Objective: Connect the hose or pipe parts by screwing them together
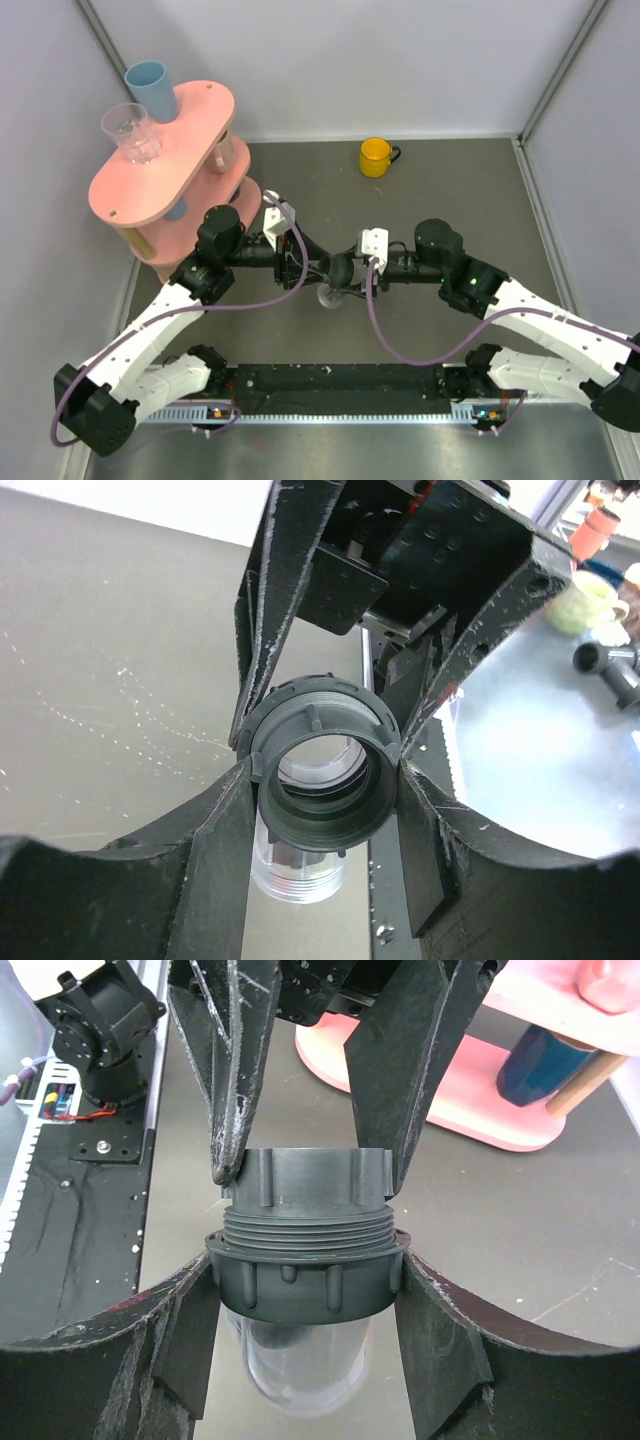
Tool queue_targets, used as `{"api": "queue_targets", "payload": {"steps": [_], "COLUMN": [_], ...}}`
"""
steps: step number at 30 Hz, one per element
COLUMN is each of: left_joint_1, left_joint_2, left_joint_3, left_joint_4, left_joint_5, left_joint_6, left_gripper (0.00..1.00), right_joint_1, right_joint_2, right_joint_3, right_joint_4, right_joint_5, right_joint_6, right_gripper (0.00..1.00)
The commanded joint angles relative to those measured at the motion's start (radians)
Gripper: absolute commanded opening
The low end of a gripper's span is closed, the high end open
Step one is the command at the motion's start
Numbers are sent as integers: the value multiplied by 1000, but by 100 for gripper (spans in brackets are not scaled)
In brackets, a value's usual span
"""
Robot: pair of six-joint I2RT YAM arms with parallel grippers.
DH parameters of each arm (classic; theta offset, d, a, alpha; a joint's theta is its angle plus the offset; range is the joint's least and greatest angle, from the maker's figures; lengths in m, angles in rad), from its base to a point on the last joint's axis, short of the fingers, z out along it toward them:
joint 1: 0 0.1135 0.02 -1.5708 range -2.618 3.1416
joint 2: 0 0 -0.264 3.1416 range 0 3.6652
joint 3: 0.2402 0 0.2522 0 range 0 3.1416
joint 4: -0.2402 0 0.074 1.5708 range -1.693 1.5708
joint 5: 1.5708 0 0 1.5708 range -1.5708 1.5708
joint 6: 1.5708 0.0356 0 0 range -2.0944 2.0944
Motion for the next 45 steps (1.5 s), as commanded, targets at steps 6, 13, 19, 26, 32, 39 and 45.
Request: {"api": "queue_targets", "payload": {"steps": [6, 13, 19, 26, 32, 39, 45], "left_joint_1": [-69, -79, -85, -105, -109, -148, -177], "left_joint_2": [60, 79, 76, 87, 87, 79, 59], "left_joint_3": [7, 1, -32, -33, -13, 25, 24], "left_joint_4": [-1, -47, -88, -98, -143, -200, -201], "left_joint_5": [137, 163, 154, 68, -7, -98, -162], "left_joint_6": [385, 618, 832, 978, 1079, 1196, 1238], "left_gripper": [0, 0, 0, 0, 0, 0, 0], "right_joint_1": [-20, -41, -69, -81, -95, -99, -104], "right_joint_2": [-5, 1, 21, 73, 108, 145, 156], "right_joint_3": [98, 98, 89, 113, 125, 148, 164], "right_joint_4": [197, 192, 195, 169, 131, 106, 97], "right_joint_5": [-87, -174, -228, -259, -254, -246, -263], "right_joint_6": [100, 128, 166, 203, 226, 241, 245], "right_gripper": [0, 0, 0, 0, 0, 0, 0]}}
